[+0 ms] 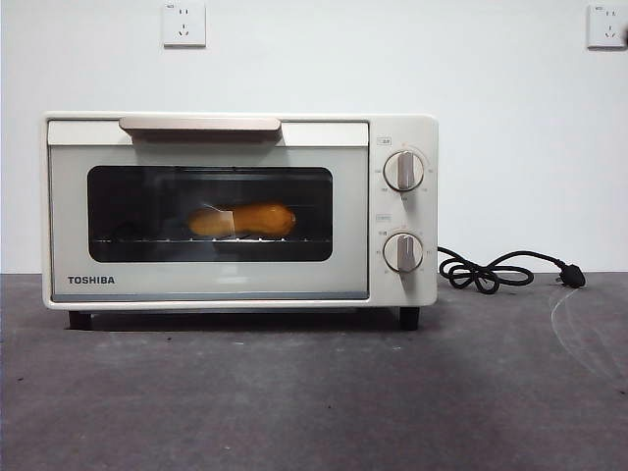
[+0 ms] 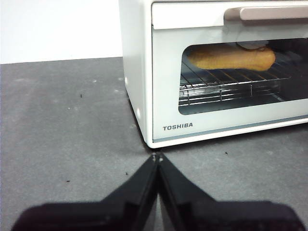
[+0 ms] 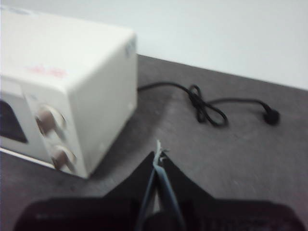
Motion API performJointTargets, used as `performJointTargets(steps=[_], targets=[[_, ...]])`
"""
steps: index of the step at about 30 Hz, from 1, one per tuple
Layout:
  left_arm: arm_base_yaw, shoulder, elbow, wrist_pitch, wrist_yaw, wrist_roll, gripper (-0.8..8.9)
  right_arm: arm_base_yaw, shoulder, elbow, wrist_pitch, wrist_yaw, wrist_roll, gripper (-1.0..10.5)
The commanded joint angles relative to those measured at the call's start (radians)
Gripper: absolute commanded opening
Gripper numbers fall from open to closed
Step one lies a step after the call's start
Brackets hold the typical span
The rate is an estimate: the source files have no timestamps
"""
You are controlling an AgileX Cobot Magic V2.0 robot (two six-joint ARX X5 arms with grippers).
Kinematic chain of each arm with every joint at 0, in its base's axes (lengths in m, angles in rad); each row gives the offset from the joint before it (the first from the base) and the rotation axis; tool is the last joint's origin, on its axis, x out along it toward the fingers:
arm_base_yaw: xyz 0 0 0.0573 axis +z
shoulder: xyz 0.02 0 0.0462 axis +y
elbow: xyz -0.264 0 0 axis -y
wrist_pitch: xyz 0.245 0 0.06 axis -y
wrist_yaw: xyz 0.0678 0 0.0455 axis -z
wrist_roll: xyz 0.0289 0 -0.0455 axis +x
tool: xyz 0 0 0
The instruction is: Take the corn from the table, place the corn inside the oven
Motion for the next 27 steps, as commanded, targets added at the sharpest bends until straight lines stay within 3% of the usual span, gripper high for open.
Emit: performJointTargets(steps=[1, 6, 14, 27], targets=[[-0.003, -0.001, -0.008, 0.008, 0.0, 0.001, -0.04, -0.038, -0.095, -0.114, 0.03, 0.003, 0.021, 0.0], [-0.003, -0.001, -0.008, 0.008, 0.0, 0.001, -0.04, -0.089, -0.269, -0.269, 0.066, 0.016, 0.038, 0.0], [-0.003, -0.001, -0.008, 0.008, 0.0, 0.001, -0.04, -0.105, -0.507, -0.455, 0.071, 0.089, 0.146, 0.0], [-0.003, 0.0, -0.008, 0.007, 0.0, 0.001, -0.04, -0.102, -0.672, -0.61, 0.059, 0.095, 0.259, 0.0]])
